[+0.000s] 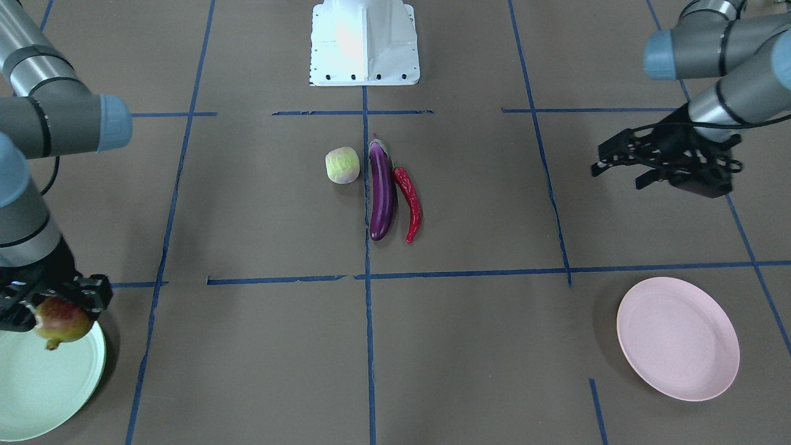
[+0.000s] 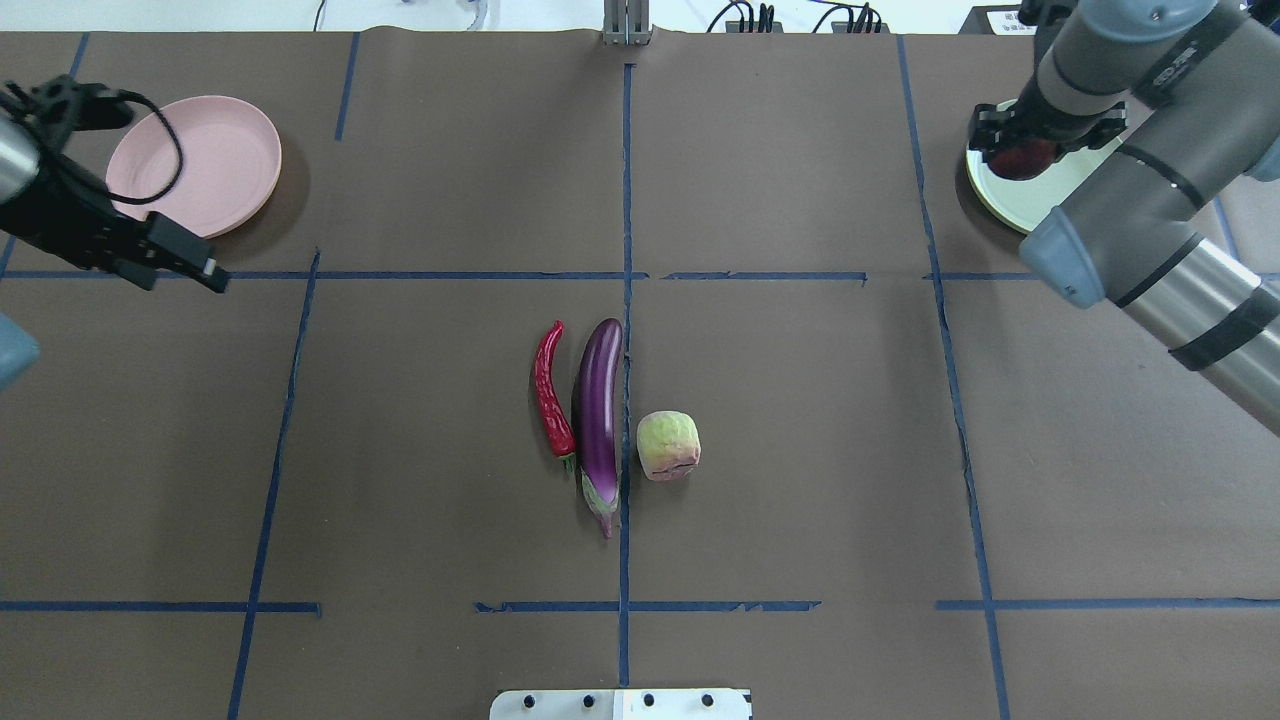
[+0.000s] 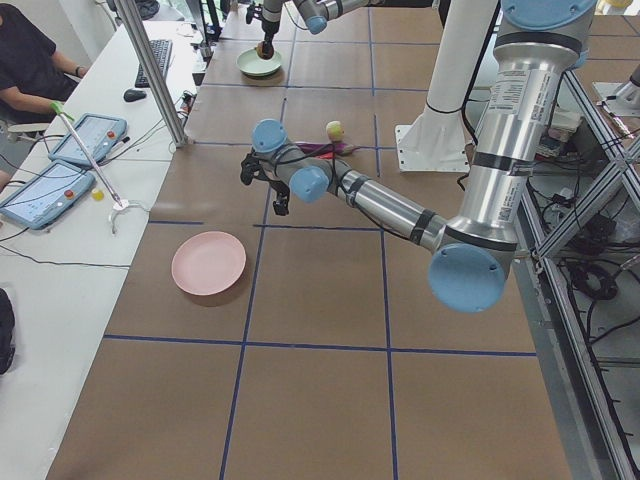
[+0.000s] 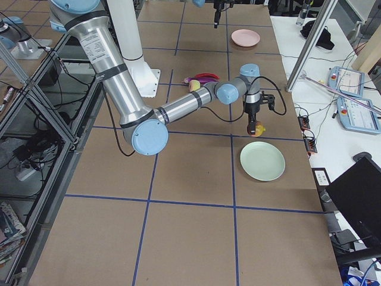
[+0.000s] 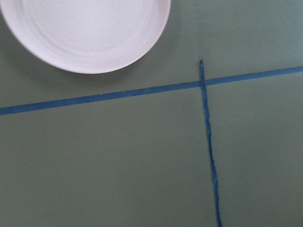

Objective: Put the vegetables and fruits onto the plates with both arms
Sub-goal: 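Carry pomegranate to green plate with right gripper while left reaches for eggplant, then release pomegranate onto green plate while left gripper grasps purple eggplant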

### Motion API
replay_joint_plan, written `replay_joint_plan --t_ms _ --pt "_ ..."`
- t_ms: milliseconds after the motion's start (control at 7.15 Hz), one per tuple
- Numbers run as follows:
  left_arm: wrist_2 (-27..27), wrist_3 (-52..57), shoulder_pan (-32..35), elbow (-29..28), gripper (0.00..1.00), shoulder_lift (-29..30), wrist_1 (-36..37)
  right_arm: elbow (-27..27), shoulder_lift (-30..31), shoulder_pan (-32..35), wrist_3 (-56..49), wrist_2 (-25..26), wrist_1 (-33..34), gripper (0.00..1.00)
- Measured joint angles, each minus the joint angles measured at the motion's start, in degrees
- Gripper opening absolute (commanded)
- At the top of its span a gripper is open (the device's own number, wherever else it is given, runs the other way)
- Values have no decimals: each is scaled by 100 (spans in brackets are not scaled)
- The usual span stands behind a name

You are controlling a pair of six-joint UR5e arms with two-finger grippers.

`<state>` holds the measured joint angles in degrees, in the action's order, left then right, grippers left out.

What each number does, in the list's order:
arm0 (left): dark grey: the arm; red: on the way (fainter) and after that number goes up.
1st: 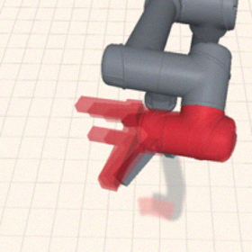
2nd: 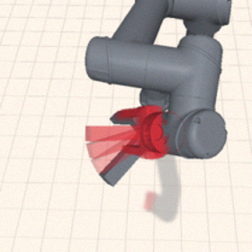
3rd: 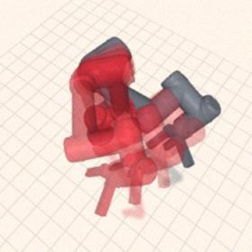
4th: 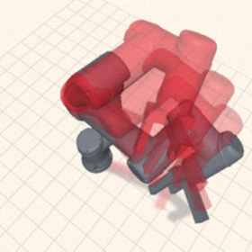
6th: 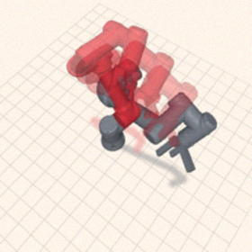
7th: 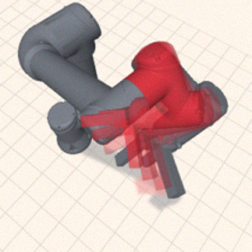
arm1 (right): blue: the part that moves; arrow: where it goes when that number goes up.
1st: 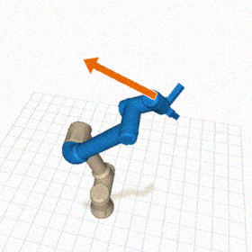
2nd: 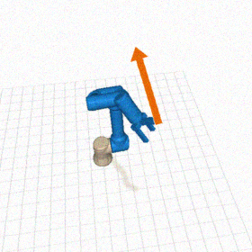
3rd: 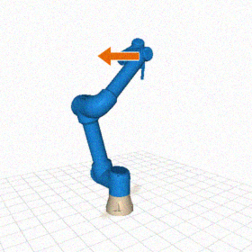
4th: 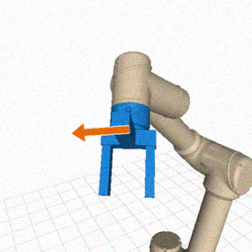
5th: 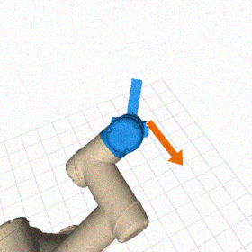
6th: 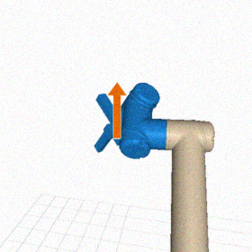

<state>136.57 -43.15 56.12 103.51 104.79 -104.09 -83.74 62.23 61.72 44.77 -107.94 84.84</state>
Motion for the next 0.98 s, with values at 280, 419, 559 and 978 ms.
replay_joint_plan --t_ms 280,419,559,978 --pt "-1072 -1220 -1275 -97 99 869 57 875 -77 347 -541 -19 -413 13" --pt "-1636 -1657 -1845 -188 100 1236 95 1197 -103 377 -624 -25 -679 46" --pt "-2101 -1891 -2266 -385 99 1592 120 1390 -110 363 -663 -28 -817 78" --pt "-2789 -2240 -2764 -1392 93 2580 112 1451 -115 249 -688 -25 -907 99"
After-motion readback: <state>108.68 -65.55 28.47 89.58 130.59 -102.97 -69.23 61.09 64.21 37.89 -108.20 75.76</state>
